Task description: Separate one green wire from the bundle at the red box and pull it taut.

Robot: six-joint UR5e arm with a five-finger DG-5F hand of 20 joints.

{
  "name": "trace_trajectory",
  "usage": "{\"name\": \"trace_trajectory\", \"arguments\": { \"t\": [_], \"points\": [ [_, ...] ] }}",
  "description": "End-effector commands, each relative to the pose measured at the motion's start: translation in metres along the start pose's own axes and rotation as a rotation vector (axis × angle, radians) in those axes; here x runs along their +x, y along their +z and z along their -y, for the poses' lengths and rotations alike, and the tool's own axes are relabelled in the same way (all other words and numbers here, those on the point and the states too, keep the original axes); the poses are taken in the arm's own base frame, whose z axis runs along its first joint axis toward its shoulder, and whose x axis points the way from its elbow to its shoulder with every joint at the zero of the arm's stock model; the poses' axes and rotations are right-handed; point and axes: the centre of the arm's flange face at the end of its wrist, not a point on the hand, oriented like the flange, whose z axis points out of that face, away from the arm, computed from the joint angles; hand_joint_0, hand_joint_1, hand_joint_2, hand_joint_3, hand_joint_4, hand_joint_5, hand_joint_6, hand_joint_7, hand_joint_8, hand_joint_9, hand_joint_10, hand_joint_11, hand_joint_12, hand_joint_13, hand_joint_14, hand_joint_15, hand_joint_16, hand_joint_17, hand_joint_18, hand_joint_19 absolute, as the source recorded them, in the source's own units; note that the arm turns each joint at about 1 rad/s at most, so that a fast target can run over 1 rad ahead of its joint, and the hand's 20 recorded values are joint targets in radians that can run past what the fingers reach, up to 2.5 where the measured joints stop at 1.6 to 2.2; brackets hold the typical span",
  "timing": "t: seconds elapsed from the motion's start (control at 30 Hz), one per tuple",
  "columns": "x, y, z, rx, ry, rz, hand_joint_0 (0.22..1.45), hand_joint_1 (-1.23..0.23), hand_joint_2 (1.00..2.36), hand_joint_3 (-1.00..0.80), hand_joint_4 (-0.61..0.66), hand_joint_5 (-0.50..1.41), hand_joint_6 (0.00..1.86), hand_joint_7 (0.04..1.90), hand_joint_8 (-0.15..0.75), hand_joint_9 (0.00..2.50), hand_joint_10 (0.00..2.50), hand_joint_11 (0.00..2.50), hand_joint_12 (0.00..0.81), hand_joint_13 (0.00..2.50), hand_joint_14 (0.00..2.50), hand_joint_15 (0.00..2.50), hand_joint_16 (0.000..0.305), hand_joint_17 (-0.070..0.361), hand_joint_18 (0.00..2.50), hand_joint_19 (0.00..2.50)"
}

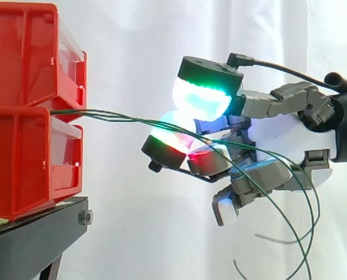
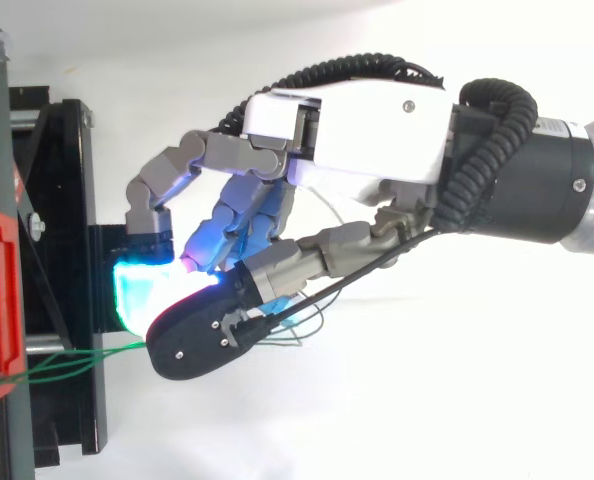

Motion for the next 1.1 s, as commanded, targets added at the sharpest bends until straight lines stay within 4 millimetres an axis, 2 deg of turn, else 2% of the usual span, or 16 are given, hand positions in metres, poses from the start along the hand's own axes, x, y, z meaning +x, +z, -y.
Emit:
{"name": "trace_trajectory", "arguments": {
  "t": [0.0,0.23,0.4,0.6,0.87,1.0,1.07],
  "points": [
    [0.0001,0.0,0.0001,0.0,0.0,-0.001,0.63,-0.51,1.0,-0.5,0.13,-0.21,0.93,0.9,0.273,1.13,0.01,1.34,0.322,1.54,0.02,1.32,0.054,0.122,0.95,0.67],
    [0.0002,-0.0002,0.0008,0.001,0.001,-0.001,0.63,-0.51,1.0,-0.5,0.13,-0.21,0.93,0.89,0.278,1.14,0.01,1.33,0.297,1.64,0.01,1.49,0.056,0.125,0.97,0.69],
    [-0.0001,-0.0001,0.0007,0.0,0.0,0.002,0.63,-0.51,1.0,-0.5,0.13,-0.21,0.93,0.89,0.275,1.15,0.01,1.34,0.303,1.67,0.0,1.52,0.056,0.126,0.98,0.7],
    [-0.0006,-0.0001,0.0008,0.001,0.0,0.007,0.63,-0.51,1.0,-0.5,0.13,-0.21,0.93,0.89,0.275,1.16,0.01,1.34,0.296,1.66,0.25,1.46,0.056,0.126,1.0,0.72],
    [-0.0008,-0.0003,-0.0003,0.0,0.0,0.007,0.63,-0.51,1.0,-0.5,0.13,-0.21,0.93,0.89,0.252,1.29,0.01,1.6,0.295,1.62,0.46,1.4,0.057,0.128,1.01,0.72],
    [-0.0004,-0.0001,0.0008,0.001,0.0,0.005,0.63,-0.51,1.0,-0.5,0.13,-0.21,0.93,0.88,0.245,1.29,0.18,1.58,0.291,1.59,0.71,1.3,0.057,0.128,1.03,0.74],
    [-0.0007,-0.0003,-0.0003,-0.001,0.0,0.005,0.63,-0.52,1.0,-0.5,0.13,-0.21,0.93,0.89,0.241,1.27,0.44,1.53,0.291,1.58,0.81,1.24,0.057,0.128,1.03,0.75]
  ]
}}
